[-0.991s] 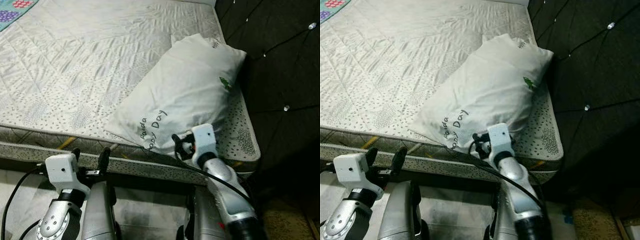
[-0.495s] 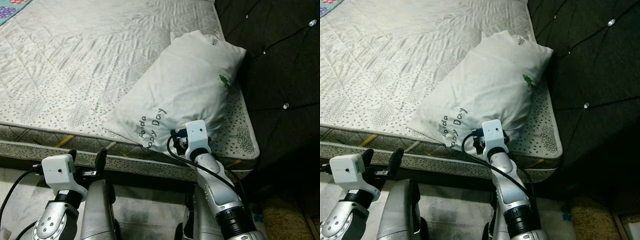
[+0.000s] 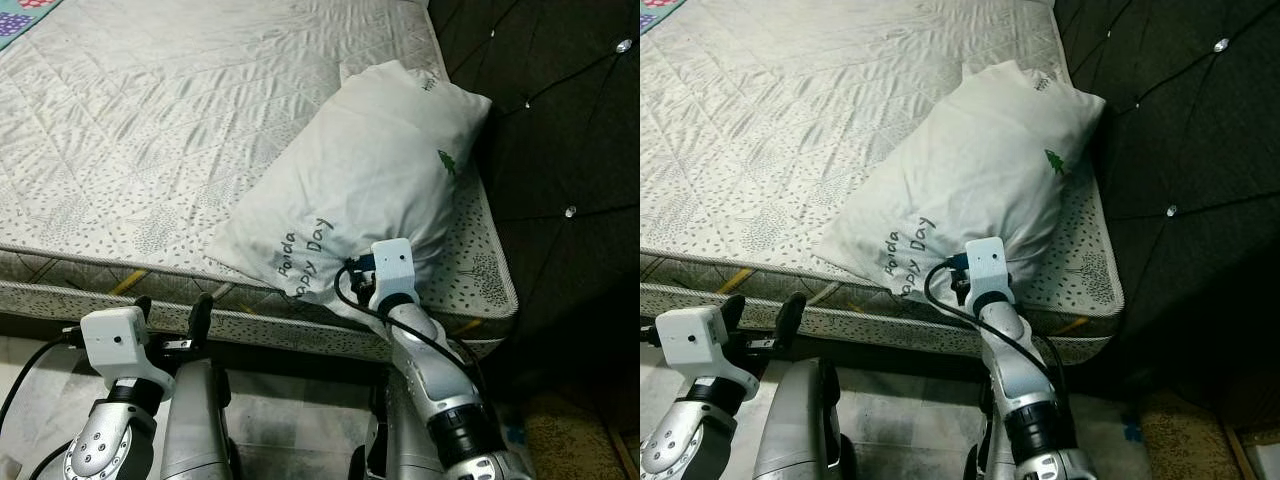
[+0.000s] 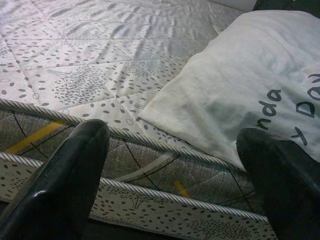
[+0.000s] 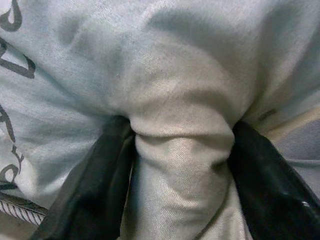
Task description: Clean up the room
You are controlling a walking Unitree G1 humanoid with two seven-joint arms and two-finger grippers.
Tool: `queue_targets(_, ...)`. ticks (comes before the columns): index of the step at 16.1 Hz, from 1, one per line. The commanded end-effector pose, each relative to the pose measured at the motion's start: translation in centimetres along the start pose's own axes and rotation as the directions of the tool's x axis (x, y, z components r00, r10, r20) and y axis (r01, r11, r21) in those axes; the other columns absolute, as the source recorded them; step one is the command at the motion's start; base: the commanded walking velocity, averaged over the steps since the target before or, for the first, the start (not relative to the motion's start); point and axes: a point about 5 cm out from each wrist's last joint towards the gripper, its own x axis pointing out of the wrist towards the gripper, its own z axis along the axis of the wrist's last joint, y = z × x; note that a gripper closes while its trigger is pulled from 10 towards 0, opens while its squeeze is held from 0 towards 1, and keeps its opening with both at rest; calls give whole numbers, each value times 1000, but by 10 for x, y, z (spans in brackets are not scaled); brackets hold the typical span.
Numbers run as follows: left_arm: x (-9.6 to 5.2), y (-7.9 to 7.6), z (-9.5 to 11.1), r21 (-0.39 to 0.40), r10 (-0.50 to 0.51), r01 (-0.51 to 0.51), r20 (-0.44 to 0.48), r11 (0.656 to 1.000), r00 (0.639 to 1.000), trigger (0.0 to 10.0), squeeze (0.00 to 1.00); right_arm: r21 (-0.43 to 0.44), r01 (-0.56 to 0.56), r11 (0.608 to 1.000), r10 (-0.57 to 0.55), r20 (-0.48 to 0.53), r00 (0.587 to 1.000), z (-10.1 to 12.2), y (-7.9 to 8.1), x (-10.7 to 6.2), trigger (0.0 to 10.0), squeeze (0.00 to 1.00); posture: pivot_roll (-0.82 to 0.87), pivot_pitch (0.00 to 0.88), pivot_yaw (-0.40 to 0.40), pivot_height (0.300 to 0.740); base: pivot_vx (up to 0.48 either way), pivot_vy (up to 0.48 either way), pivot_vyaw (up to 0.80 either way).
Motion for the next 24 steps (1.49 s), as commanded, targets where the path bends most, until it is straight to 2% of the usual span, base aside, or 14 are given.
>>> queue_targets(1, -1, 0, 2, 4, 6, -6, 0, 1000, 1000, 10000, 0, 23, -10, 1000, 11, -48, 999, -9, 3, 1, 0, 0, 80, 165, -99, 532, 0, 0, 0)
queue_targets(6, 3, -2, 3, 1, 3, -3, 8, 1000, 1000, 10000, 0, 35, -16, 999, 17, -53, 998, -8, 3, 10, 0, 0, 82, 156, -97, 532, 0, 0, 0)
queue_targets(8, 4, -3, 4, 1, 4, -4, 11, 1000, 1000, 10000, 0, 30, -42, 999, 43, -27, 999, 3, 10, 19, 0, 0, 84, 156, -99, 532, 0, 0, 0)
queue_targets(10, 4, -3, 4, 0, 7, -7, 14, 1000, 1000, 10000, 0, 13, -56, 998, 56, 23, 998, 24, 11, 31, 0, 0, 87, 153, -103, 532, 0, 0, 0)
queue_targets(12, 5, -3, 4, 2, 9, -9, 17, 1000, 1000, 10000, 0, -6, -16, 1000, 17, 74, 997, 53, -5, 44, 0, 0, 90, 150, -107, 532, 0, 0, 0)
queue_targets(14, 5, -2, 5, 3, 11, -11, 20, 1000, 1000, 10000, 0, -17, 27, 1000, -25, 112, 993, 75, -21, 50, 0, 0, 92, 146, -112, 532, 0, 0, 0)
queue_targets(15, 6, -2, 5, 3, 14, -14, 23, 1000, 1000, 10000, 0, -22, 69, 997, -65, 144, 987, 92, -37, 53, 0, 0, 94, 143, -115, 532, 0, 0, 0)
queue_targets(21, 12, -3, 6, 4, 7, -8, 32, 1000, 999, 10000, 0, -61, 168, 984, -151, 219, 964, 131, -75, 52, 0, 0, 89, 128, -104, 532, 0, 0, 0)
queue_targets(22, 14, -3, 7, 7, 1, -1, 34, 1000, 999, 10000, 0, -63, 224, 973, -201, 255, 946, 148, -91, 48, 0, 0, 87, 124, -97, 532, 0, 0, 0)
queue_targets(24, 17, -3, 8, 11, -3, 3, 37, 1000, 999, 10000, 0, -72, 277, 958, -247, 285, 926, 160, -108, 43, 0, 0, 83, 119, -91, 532, 0, 0, 0)
